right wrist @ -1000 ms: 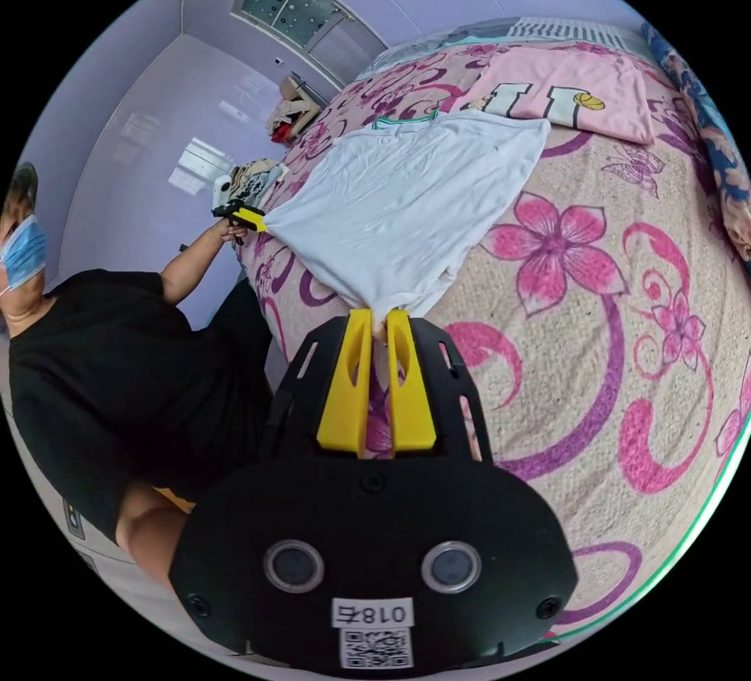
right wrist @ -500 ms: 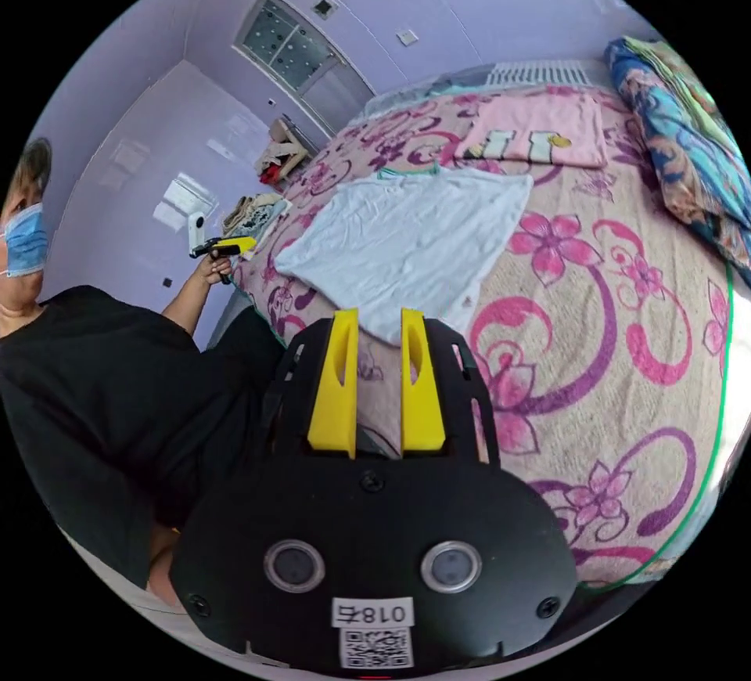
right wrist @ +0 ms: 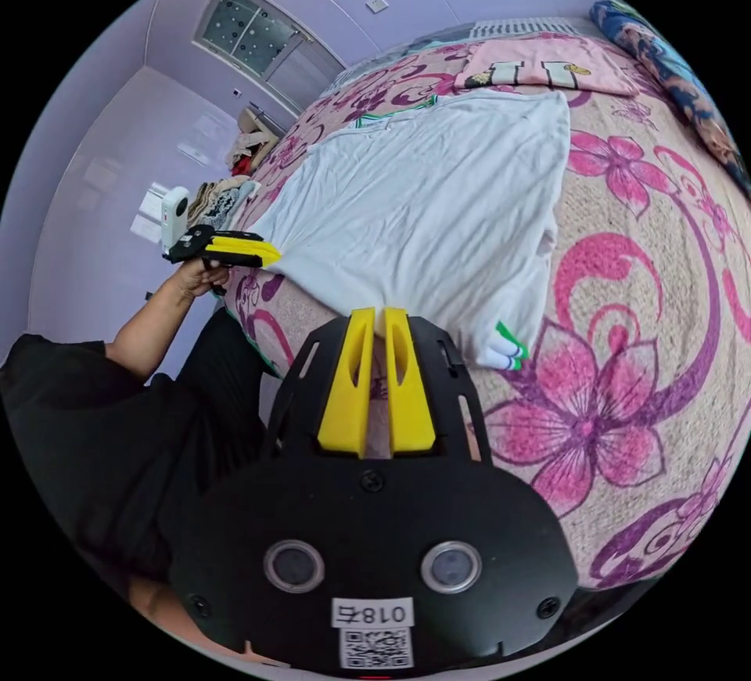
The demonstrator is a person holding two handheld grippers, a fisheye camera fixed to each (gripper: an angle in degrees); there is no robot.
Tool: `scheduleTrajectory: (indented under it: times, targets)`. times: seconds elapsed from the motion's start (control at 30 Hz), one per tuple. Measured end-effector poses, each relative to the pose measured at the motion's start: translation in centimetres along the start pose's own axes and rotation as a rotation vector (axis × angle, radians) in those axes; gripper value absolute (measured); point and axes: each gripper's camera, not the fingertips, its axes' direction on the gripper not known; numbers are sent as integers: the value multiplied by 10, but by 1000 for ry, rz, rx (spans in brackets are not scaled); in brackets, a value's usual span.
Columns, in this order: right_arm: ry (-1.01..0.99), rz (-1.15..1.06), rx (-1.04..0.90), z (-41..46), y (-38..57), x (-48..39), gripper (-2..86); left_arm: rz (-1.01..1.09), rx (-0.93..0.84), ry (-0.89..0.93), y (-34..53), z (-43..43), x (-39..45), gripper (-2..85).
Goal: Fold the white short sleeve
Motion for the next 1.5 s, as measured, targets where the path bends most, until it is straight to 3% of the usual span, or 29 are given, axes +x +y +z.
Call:
scheduleTrajectory:
  times: [0.23,0.4,0.5,0.6,0.67,0.8,0.97,1.2,1.5]
  targets:
    - [-153,104,85,-13,41,34,20,-70,124,13,31,-2,14,-8]
    - [-298,25,277,-28,33,8,47,-71,422,98,9,-19,41,-7]
    - [-316,-15,239,-6,6,-12,62,-50,291,132,-23,22,53,-6]
    - [-179,53,142,19,-5,-10,50,-100,118,91,-30,65,58,-4]
    - [-103,104,73,26,2,1,53,-147,166,135,-24,65,55,4]
    - [-188,68,190,-11,25,10,64,-127,234,157,-27,52,67,33]
    - [-16,242,398,-84,80,51,93,108,290,46,-67,39,134,66]
    - [-267,434,515,-92,117,107,100,454,216,-222,-142,109,261,109]
    - [-278,465,599,-111,142,128,85,414,61,-325,-179,193,287,115]
